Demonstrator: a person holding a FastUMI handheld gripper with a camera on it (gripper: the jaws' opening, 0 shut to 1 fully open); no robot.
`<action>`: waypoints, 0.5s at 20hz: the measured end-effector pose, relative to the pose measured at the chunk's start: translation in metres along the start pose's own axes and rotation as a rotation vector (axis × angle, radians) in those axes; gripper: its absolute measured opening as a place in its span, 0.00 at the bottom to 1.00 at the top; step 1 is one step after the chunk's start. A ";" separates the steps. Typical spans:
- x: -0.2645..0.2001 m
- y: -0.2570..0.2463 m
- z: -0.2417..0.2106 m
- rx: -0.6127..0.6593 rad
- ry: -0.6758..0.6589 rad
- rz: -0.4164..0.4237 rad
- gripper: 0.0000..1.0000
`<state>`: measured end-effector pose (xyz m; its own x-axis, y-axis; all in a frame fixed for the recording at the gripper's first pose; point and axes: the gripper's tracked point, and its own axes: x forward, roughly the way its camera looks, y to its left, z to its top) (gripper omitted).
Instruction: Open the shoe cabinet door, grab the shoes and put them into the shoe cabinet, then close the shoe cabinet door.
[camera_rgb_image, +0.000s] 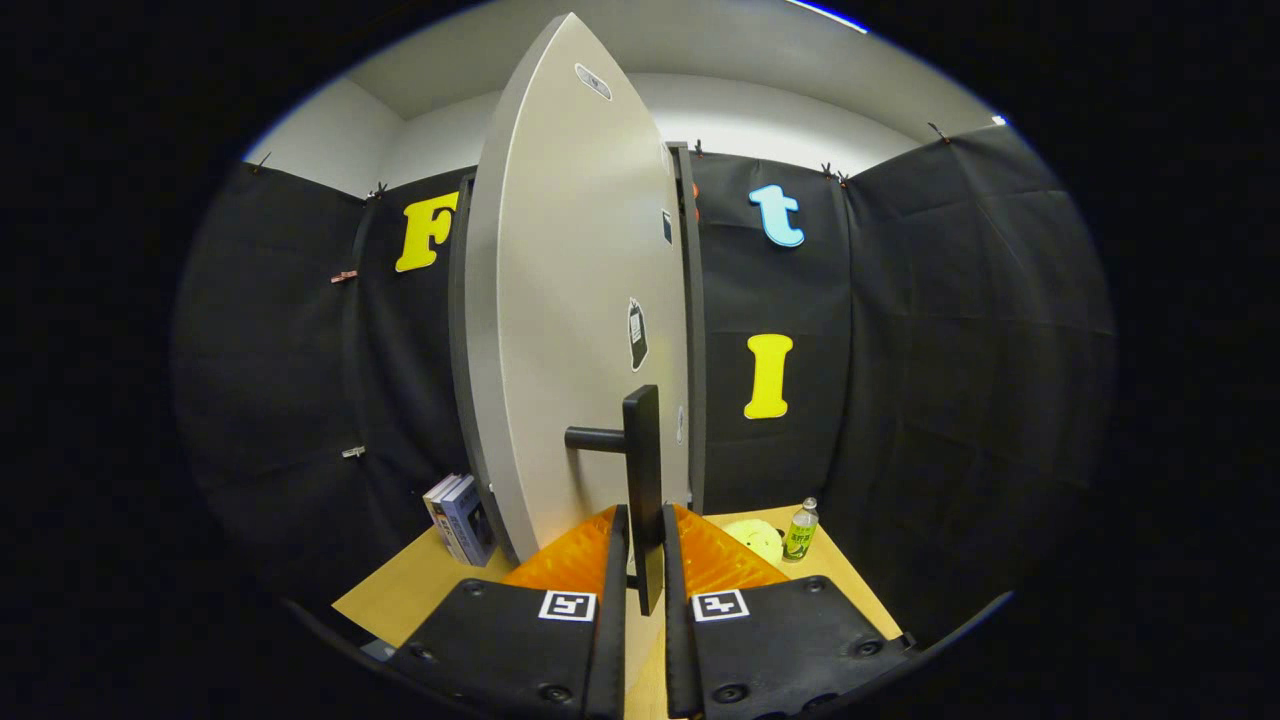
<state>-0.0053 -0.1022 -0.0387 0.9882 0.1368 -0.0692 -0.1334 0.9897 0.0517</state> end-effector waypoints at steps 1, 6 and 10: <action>0.006 -0.006 0.000 -0.004 0.001 -0.017 0.19; 0.002 -0.037 0.004 0.014 -0.018 -0.031 0.13; -0.001 -0.058 0.004 0.012 -0.026 -0.043 0.13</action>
<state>0.0019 -0.1602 -0.0372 0.9946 0.0928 -0.0462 -0.0899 0.9941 0.0613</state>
